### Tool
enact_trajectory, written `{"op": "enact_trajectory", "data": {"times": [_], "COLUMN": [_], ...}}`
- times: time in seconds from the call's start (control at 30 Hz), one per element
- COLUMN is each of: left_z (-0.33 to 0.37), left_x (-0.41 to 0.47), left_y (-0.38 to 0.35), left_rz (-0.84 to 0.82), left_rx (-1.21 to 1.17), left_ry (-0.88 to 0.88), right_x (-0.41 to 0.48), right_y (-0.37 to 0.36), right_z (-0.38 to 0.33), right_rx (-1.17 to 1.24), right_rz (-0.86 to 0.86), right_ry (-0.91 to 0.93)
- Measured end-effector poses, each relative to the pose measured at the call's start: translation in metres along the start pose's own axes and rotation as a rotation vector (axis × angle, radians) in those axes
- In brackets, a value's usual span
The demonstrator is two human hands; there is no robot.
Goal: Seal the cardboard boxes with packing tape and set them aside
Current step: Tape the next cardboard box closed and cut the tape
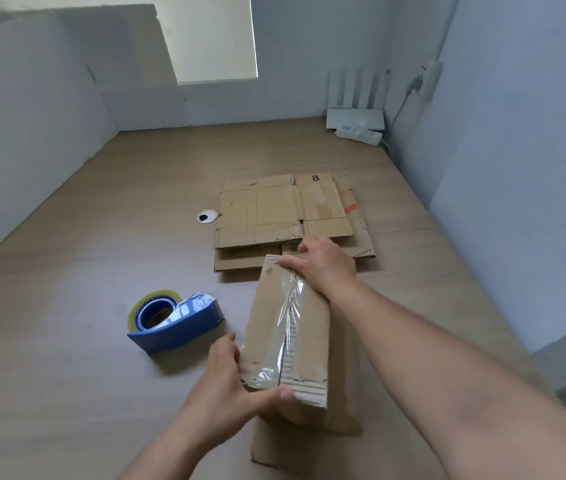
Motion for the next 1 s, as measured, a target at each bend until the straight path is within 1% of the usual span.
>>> {"op": "enact_trajectory", "data": {"times": [0.07,0.13,0.17,0.2,0.33,0.43,0.47,0.53,0.63,0.67,0.73,0.77,0.8,0.83,0.87,0.93,1.0], "left_z": [-0.001,0.001,0.003,0.004,0.005,0.007,0.006,0.006,0.004,0.003,0.001,0.001,-0.001,-0.001,0.001,0.008,0.015], "left_x": [-0.003,-0.005,-0.006,-0.006,-0.003,-0.001,0.0,0.003,0.008,0.01,0.013,0.013,0.015,0.016,0.019,0.024,0.032], "left_y": [-0.019,-0.031,-0.034,-0.035,-0.035,-0.035,-0.036,-0.037,-0.034,-0.032,-0.025,-0.021,-0.016,-0.012,-0.008,-0.003,-0.001], "left_rz": [0.081,0.147,0.159,0.166,0.176,0.184,0.186,0.173,0.098,0.042,-0.109,-0.184,-0.234,-0.242,-0.213,-0.098,-0.002], "left_rx": [-0.12,-0.172,-0.182,-0.188,-0.161,-0.125,-0.115,-0.1,-0.076,-0.07,-0.02,0.038,0.106,0.165,0.204,0.206,0.182], "left_ry": [-0.004,-0.074,-0.108,-0.146,-0.172,-0.191,-0.198,-0.196,-0.202,-0.222,-0.277,-0.298,-0.313,-0.33,-0.347,-0.352,-0.324], "right_x": [-0.003,-0.015,-0.025,-0.035,-0.085,-0.122,-0.13,-0.144,-0.154,-0.154,-0.153,-0.151,-0.147,-0.143,-0.139,-0.13,-0.121], "right_y": [-0.005,-0.011,-0.014,-0.015,-0.019,-0.02,-0.022,-0.025,-0.028,-0.028,-0.027,-0.026,-0.025,-0.023,-0.024,-0.029,-0.032], "right_z": [-0.008,-0.005,-0.002,-0.001,0.0,0.003,0.005,0.009,0.023,0.027,0.031,0.031,0.03,0.029,0.027,0.021,0.014], "right_rx": [-0.029,0.021,0.036,0.026,-0.084,-0.298,-0.319,-0.215,-0.042,0.008,0.048,0.022,-0.015,-0.038,-0.057,-0.106,-0.123], "right_rz": [-0.003,-0.035,-0.059,-0.081,-0.171,-0.112,-0.095,-0.038,0.141,0.135,-0.021,-0.083,-0.089,-0.048,0.011,0.171,0.311], "right_ry": [-0.093,-0.185,-0.19,-0.161,0.067,0.253,0.323,0.442,0.562,0.58,0.602,0.621,0.655,0.695,0.729,0.783,0.797]}}
Point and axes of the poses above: each hand's wrist, its own x-axis towards the middle knuckle, its own y-axis out of the back of the hand, z = x × y, the point moved 4 cm from there along x, towards the middle knuckle, and after that the axes turned 6 degrees about -x, right-handed, at the moved point
